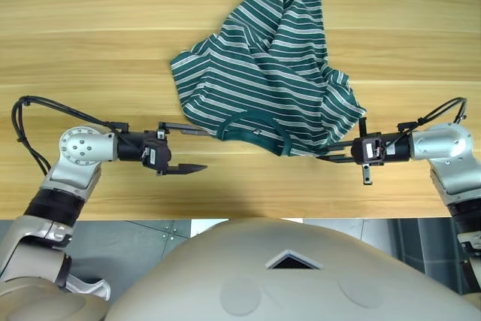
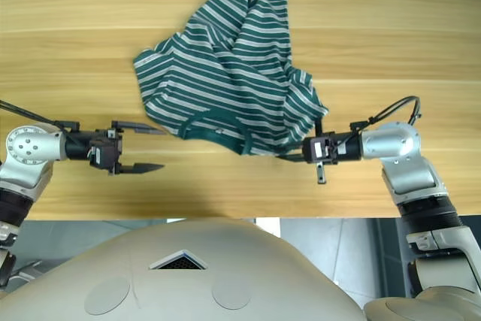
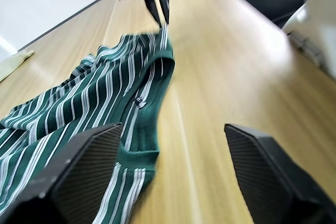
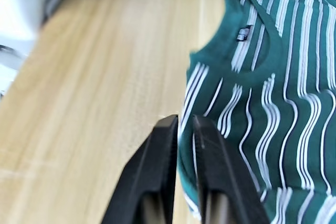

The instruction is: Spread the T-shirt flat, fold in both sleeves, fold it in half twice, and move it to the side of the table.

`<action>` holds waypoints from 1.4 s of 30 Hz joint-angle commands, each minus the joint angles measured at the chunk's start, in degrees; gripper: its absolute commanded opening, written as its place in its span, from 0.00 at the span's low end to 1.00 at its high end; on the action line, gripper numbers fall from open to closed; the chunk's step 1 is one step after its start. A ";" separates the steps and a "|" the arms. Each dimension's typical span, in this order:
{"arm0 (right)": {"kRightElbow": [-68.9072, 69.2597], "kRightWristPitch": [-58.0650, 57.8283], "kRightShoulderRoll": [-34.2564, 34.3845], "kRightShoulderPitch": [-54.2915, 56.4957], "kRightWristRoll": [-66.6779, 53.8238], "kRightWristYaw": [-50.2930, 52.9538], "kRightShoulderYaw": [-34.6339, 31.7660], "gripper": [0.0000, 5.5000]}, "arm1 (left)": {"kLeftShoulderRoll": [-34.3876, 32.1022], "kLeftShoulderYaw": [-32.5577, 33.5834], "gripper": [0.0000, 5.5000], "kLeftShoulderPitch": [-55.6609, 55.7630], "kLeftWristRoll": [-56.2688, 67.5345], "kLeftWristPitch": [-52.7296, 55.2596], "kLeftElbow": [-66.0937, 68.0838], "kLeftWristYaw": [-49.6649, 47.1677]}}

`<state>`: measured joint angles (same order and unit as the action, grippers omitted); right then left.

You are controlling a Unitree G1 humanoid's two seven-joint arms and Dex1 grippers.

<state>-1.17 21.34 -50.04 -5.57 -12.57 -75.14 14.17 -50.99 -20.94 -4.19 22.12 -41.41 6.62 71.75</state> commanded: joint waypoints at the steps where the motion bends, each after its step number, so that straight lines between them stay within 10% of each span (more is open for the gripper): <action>1: 2.25 -0.46 -0.22 -0.32 -1.89 -1.07 -0.60 0.16 | -0.82 4.19 0.79 -0.01 3.28 1.56 -3.92 0.79; 11: 0.10 -0.18 -1.46 2.43 2.49 9.38 -11.04 0.16 | 11.58 10.91 0.79 23.70 -13.59 -1.37 20.36 -12.91; 20: -14.45 -0.65 0.78 10.04 17.29 20.94 -8.14 0.00 | 15.75 1.99 0.53 40.48 -42.46 -10.12 52.54 -33.08; 35: -16.58 0.72 3.50 9.25 20.19 20.14 -1.55 0.00 | 18.01 -10.43 0.10 44.83 -61.56 -5.36 65.97 -51.33; 42: -22.51 0.11 3.78 11.09 23.48 22.32 -0.65 0.00 | 15.86 -9.85 0.01 39.63 -56.33 -13.95 65.05 -42.67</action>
<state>-20.78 22.56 -46.11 5.16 8.26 -53.46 12.50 -34.34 -30.48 39.31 -35.00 -52.93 71.45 23.33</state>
